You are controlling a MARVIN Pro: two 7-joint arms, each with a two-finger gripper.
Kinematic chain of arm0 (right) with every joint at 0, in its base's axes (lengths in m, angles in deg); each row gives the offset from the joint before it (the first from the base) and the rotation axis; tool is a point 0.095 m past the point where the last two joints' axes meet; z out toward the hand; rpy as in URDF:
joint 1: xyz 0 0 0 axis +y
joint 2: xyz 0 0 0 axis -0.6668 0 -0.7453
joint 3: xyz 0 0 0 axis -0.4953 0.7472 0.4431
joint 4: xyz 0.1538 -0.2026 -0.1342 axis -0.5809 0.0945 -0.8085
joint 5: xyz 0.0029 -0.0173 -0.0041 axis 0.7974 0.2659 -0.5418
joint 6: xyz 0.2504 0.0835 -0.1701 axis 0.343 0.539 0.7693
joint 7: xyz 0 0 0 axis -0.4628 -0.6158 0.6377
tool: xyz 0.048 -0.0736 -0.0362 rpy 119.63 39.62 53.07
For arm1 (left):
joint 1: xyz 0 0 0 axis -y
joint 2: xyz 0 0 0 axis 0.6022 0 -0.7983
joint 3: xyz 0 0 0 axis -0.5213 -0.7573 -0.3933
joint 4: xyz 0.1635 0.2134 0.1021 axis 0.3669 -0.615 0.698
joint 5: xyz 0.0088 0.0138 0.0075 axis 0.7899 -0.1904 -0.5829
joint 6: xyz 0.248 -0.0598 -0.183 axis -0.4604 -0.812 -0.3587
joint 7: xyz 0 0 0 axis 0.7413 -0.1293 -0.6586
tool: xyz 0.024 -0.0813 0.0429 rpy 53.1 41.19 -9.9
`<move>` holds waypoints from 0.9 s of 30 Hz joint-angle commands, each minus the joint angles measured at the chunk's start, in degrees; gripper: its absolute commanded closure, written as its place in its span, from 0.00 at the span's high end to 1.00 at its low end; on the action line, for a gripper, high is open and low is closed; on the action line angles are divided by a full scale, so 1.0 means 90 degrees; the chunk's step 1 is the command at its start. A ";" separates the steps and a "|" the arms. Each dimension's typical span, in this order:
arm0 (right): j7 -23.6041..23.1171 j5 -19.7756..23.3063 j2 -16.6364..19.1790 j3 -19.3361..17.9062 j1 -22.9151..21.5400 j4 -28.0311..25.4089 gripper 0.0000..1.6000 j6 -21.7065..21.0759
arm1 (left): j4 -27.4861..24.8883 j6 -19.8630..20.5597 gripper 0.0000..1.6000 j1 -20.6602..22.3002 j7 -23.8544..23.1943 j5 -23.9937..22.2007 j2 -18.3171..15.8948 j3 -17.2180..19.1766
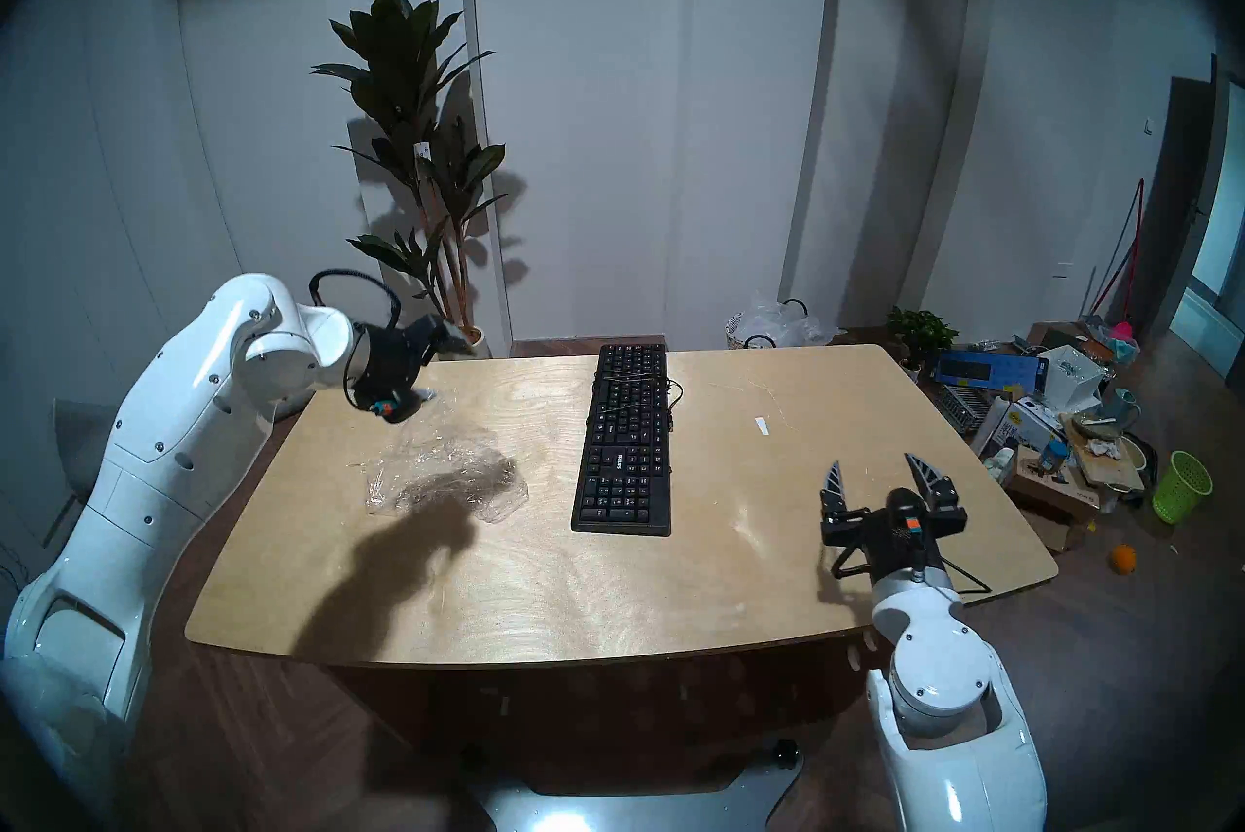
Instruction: Unwrap the new keyboard and set the wrapping aside
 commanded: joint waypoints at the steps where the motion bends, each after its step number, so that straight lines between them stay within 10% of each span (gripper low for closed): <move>1: -0.0407 -0.0221 -0.0100 0.0886 -0.0688 -0.0147 1.00 0.0076 | -0.0700 -0.0056 1.00 0.0683 0.0168 -0.0040 0.0034 0.0372; 27: -0.1531 -0.0956 0.0202 0.3474 -0.2359 0.1102 1.00 0.0004 | -0.1085 -0.0278 1.00 0.0758 0.0160 -0.0198 -0.0306 0.0877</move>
